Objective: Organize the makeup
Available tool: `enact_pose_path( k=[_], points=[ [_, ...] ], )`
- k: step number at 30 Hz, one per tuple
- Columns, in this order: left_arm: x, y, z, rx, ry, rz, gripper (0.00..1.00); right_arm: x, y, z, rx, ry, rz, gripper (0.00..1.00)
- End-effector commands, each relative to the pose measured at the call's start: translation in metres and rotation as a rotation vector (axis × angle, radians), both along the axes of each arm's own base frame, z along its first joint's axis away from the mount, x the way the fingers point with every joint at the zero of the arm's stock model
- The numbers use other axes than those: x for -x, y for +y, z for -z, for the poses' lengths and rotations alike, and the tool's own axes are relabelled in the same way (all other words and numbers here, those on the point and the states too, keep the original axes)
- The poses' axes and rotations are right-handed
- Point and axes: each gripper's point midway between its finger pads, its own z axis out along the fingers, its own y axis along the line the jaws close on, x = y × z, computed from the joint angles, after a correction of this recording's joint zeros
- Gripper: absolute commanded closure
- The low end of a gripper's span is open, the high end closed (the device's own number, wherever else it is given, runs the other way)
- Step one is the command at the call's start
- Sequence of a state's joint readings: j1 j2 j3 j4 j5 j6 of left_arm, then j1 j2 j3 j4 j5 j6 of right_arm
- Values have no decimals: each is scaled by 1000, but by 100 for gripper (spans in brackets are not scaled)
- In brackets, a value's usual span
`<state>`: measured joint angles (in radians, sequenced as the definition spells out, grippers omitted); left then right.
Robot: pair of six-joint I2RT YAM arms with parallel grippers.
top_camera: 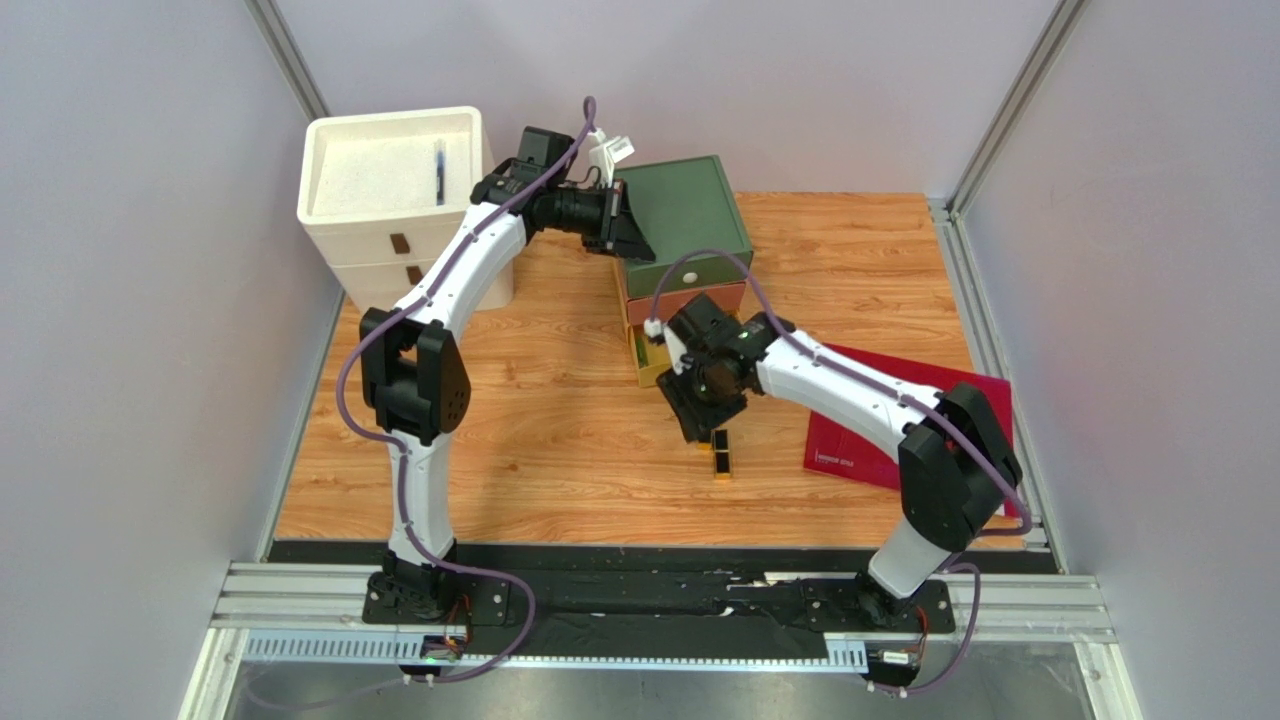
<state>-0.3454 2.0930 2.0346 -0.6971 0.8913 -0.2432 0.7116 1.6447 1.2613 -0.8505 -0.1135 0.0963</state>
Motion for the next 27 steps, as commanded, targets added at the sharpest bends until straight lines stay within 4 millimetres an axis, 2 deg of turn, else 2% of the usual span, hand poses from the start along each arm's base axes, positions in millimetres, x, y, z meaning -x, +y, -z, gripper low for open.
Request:
enact_pose_path(
  k=[1, 2, 9, 13, 18, 21, 27],
  points=[
    [13, 9, 58, -133, 141, -1, 100, 34, -21, 16, 184, 25, -87, 53],
    [14, 10, 60, -135, 145, 3, 100, 41, -24, 23, 200, 44, -88, 52],
    [20, 12, 61, -141, 146, 15, 100, 47, -47, 53, 302, 34, -41, 45],
    [20, 13, 61, -144, 145, 16, 100, 44, -39, 72, 270, 36, -28, 42],
    [23, 14, 61, -146, 143, 20, 100, 33, -27, 82, 252, 21, -43, 47],
    [24, 14, 63, -150, 152, 20, 100, 29, -24, 86, 257, 22, -53, 48],
    [25, 15, 63, -152, 148, 23, 100, 20, -14, 77, 216, -2, -43, 46]
  ],
)
